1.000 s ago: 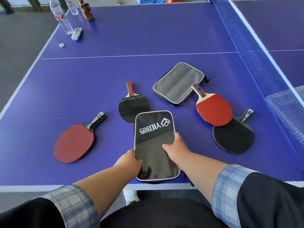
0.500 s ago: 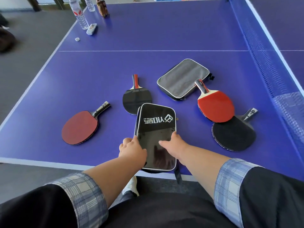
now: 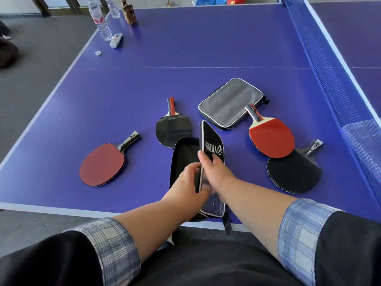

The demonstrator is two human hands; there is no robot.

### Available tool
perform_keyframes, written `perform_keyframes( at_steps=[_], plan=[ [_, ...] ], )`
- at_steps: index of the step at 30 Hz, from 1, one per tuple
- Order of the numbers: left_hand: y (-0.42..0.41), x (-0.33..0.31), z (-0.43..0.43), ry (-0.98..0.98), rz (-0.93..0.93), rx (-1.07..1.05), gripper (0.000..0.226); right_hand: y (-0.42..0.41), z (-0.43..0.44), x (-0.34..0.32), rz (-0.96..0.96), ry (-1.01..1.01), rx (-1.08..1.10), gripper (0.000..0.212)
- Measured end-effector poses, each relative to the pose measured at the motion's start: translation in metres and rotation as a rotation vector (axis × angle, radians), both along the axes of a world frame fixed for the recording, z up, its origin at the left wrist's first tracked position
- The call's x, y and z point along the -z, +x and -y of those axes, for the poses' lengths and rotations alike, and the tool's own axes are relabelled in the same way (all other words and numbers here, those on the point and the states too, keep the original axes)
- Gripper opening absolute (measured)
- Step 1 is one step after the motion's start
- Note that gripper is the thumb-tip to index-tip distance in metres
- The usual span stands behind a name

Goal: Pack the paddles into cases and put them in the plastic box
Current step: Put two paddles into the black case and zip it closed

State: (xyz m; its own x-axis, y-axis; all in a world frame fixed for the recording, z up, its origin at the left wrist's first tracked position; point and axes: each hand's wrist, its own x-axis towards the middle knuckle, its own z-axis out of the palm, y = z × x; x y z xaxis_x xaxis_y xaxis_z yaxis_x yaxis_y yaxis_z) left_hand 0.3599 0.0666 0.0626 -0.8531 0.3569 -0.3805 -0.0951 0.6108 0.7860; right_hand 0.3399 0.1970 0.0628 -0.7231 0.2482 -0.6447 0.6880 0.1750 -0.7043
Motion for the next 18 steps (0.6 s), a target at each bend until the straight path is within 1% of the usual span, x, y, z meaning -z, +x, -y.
perform_keyframes(
  at_steps=[1, 2, 3, 4, 5, 6, 9, 11, 13, 15, 17, 18],
  plan=[
    [0.0, -0.004, -0.004, 0.004, -0.032, 0.065, 0.062, 0.0, -0.002, -0.007, -0.035, -0.033, 0.041, 0.114],
    [-0.001, -0.007, -0.007, -0.003, -0.072, 0.131, 0.061, 0.001, -0.005, -0.01, -0.07, -0.037, 0.062, 0.106],
    [-0.001, -0.009, -0.01, -0.014, -0.111, 0.194, 0.06, 0.002, -0.009, -0.013, -0.095, -0.012, 0.066, 0.088],
    [-0.002, -0.011, -0.012, -0.024, -0.143, 0.254, 0.059, 0.003, -0.014, -0.017, -0.106, 0.036, 0.059, 0.066],
    [-0.003, -0.012, -0.014, -0.031, -0.163, 0.312, 0.062, 0.005, -0.019, -0.019, -0.117, 0.085, 0.056, 0.048],
    [-0.003, -0.012, -0.016, -0.037, -0.174, 0.363, 0.067, 0.007, -0.026, -0.02, -0.128, 0.121, 0.062, 0.042],
    [-0.005, -0.006, -0.024, -0.093, -0.168, 0.479, 0.082, 0.015, -0.048, -0.02, -0.159, 0.195, 0.069, 0.052],
    [-0.004, 0.001, -0.03, -0.166, -0.146, 0.547, 0.082, 0.022, -0.065, -0.017, -0.157, 0.218, 0.067, 0.061],
    [-0.004, 0.012, -0.036, -0.281, -0.095, 0.6, 0.082, 0.032, -0.083, -0.014, -0.155, 0.254, 0.045, 0.069],
    [-0.005, 0.024, -0.041, -0.408, -0.048, 0.668, 0.081, 0.04, -0.102, -0.009, -0.136, 0.383, -0.025, 0.076],
    [-0.006, 0.034, -0.046, -0.505, -0.05, 0.742, 0.08, 0.045, -0.119, -0.002, -0.091, 0.5, -0.103, 0.078],
    [-0.006, 0.038, -0.049, -0.537, -0.061, 0.773, 0.079, 0.047, -0.125, 0.004, -0.059, 0.525, -0.126, 0.078]
  ],
)
